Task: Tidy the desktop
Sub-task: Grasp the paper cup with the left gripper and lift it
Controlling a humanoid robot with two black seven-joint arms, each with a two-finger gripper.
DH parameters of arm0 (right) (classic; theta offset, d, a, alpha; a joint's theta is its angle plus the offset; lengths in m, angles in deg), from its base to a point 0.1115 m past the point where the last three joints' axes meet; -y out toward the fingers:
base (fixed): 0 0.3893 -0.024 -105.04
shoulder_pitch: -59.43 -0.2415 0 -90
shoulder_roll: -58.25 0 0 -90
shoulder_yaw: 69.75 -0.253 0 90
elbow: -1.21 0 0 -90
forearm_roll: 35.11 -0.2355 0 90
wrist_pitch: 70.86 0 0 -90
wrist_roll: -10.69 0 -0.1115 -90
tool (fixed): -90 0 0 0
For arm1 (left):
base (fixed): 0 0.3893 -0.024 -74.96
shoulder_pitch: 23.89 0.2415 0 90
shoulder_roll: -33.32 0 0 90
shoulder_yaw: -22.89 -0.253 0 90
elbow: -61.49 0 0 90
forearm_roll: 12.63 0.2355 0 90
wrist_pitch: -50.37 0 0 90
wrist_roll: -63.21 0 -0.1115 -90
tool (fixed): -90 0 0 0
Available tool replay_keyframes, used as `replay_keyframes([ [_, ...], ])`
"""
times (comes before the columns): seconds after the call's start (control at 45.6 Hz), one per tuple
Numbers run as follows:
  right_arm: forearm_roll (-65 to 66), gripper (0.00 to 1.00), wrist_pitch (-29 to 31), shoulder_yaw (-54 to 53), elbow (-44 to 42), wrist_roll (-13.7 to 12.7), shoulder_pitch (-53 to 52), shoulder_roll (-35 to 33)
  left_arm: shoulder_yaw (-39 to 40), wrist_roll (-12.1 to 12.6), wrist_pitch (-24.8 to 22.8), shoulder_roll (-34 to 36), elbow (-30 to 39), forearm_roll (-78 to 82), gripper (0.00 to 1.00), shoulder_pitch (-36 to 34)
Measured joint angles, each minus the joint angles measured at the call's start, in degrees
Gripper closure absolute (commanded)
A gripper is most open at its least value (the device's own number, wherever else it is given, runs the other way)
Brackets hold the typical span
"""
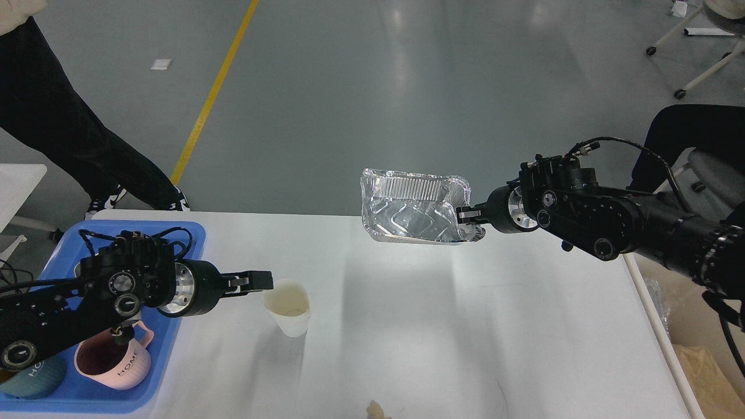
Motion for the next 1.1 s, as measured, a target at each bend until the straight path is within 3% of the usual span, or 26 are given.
replay_keyframes([
  [0.438,0.0,1.00,0.0,-0.3,0.0,0.1,0.2,-0.1,-1.6,0.1,0.2,-7.8,-8.5,7.3,0.46,0.2],
  [0.657,0.0,1.00,0.0,-0.9,0.0,0.1,0.4,-0.2,-1.7,0.2,0.1,-10.9,-10.5,9.2,0.85,0.7],
  [0.767,0.0,1.00,0.0,-1.0,0.0,0.1,0.4,-0.1,-1.8,0.3,0.0,-11.5,-11.1,10.5,0.96,0.9],
  [0.942,0.0,1.00,0.0,-1.0,0.0,0.0,0.4,-0.4,-1.8,0.3,-1.2,-12.0,-11.1,10.8,1.00,1.0],
  [1.095,0.0,1.00,0.0,-1.0,0.1,0.0,0.5,-1.0,-1.0,0.3,-4.9,-9.0,-8.7,10.1,1.00,0.5],
])
